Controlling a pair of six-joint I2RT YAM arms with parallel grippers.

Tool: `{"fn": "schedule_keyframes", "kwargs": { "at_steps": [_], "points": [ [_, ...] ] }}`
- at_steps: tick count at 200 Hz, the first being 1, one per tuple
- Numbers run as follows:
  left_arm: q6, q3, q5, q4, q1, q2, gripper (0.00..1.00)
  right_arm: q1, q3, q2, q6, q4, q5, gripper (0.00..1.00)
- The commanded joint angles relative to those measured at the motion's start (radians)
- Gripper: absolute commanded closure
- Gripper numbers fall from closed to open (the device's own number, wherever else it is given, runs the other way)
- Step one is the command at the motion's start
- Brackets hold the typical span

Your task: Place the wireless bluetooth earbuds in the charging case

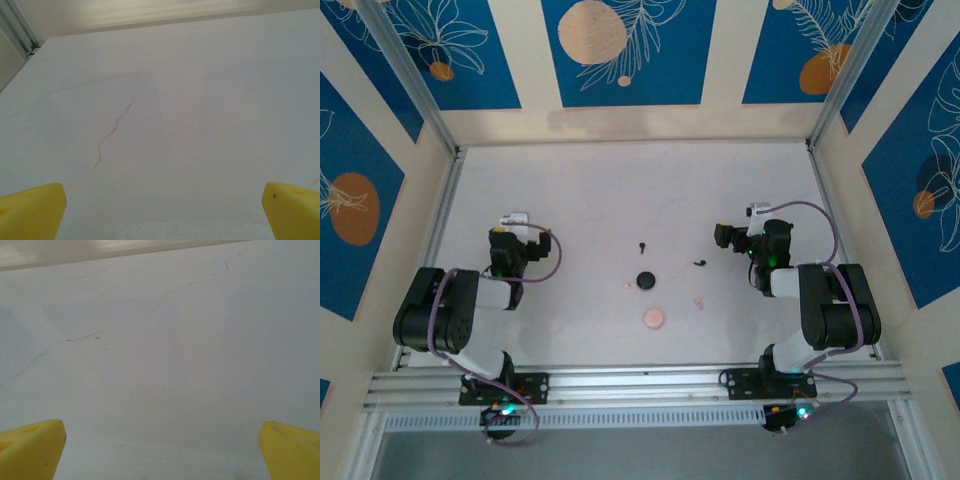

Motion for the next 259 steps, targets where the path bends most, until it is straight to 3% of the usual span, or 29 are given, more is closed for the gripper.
{"fn": "schedule_keyframes", "kwargs": {
  "at_steps": [1,153,182,225,259],
  "points": [
    [0.002,0.014,0.013,0.006,0.005,0.0,0.0,0.002,0.005,-0.008,-0.024,0.025,0.011,0.01],
    [0.013,0.003,0.051,0.026,0.005,-0.003,0.0,0.001,0.015,-0.036,-0.02,-0.011,0.01,0.01],
    [0.012,-0.003,0.028,-0.023,0.003,-0.075,0.05,0.003,0.103,-0.168,0.005,-0.31,-0.003,0.01],
    [0.011,0.188,0.067,-0.51,-0.025,-0.3,0.14,0.017,0.316,-0.343,0.111,-0.851,-0.021,0.01],
    [-0.06,0.377,0.118,-0.866,-0.085,-0.349,0.23,0.052,0.47,-0.419,0.175,-1.203,-0.109,0.01]
  ]
}}
